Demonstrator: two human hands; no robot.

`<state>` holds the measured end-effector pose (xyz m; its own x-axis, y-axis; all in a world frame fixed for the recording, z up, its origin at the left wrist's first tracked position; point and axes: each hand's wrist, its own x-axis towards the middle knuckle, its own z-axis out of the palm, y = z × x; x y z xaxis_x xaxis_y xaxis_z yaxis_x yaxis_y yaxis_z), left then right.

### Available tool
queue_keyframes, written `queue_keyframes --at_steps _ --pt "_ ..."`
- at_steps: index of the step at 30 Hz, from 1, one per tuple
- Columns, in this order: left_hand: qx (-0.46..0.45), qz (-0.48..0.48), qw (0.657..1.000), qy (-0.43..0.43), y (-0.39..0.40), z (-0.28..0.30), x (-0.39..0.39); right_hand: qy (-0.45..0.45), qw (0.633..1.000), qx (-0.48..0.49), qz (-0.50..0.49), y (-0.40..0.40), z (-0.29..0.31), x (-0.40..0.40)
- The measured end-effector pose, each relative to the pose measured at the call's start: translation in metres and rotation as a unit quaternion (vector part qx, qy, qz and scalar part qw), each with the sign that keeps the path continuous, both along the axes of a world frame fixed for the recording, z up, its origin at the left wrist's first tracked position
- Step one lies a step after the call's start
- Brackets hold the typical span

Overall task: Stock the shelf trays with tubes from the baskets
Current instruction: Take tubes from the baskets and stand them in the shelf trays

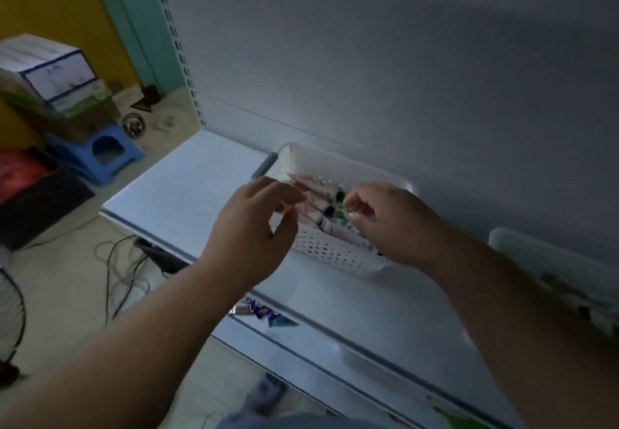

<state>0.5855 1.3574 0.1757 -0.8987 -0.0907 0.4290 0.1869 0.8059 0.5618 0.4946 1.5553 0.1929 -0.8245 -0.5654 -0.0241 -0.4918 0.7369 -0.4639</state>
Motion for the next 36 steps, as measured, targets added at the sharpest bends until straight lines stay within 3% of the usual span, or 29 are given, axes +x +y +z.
queue_keyframes --at_steps 4,8,17,21,23,27,30,32,36 --pt "-0.013 -0.094 0.995 -0.027 -0.024 0.006 -0.064 -0.113 0.991 0.032 -0.059 -0.019 -0.006 0.0" --pt "-0.042 -0.129 0.987 -0.085 -0.028 -0.009 -0.094 -0.269 0.949 0.059 -0.155 -0.038 0.002 0.006" --pt "-0.027 -0.121 0.975 -0.187 -0.027 -0.018 -0.108 -0.294 0.931 0.163 -0.14 -0.052 0.015 0.012" --pt "-0.044 -0.131 0.972 -0.19 -0.026 -0.017 -0.108 -0.31 0.929 0.132 -0.151 -0.047 0.013 0.013" --pt "-0.046 -0.133 0.972 -0.19 -0.026 -0.017 -0.107 -0.297 0.935 0.079 -0.178 -0.046 0.009 0.015" --pt "-0.07 -0.151 0.96 -0.225 -0.026 -0.013 -0.111 -0.188 0.943 -0.126 -0.244 -0.036 0.005 0.015" --pt "-0.109 -0.193 0.942 -0.252 -0.017 -0.006 -0.125 -0.141 0.899 -0.298 -0.29 -0.022 0.002 0.014" --pt "-0.147 -0.26 0.916 -0.27 -0.003 -0.004 -0.131 -0.119 0.869 -0.37 -0.306 -0.017 -0.001 0.019" --pt "-0.32 -0.354 0.831 -0.286 0.025 -0.013 -0.135 -0.091 0.834 -0.434 -0.327 -0.014 -0.01 0.029"
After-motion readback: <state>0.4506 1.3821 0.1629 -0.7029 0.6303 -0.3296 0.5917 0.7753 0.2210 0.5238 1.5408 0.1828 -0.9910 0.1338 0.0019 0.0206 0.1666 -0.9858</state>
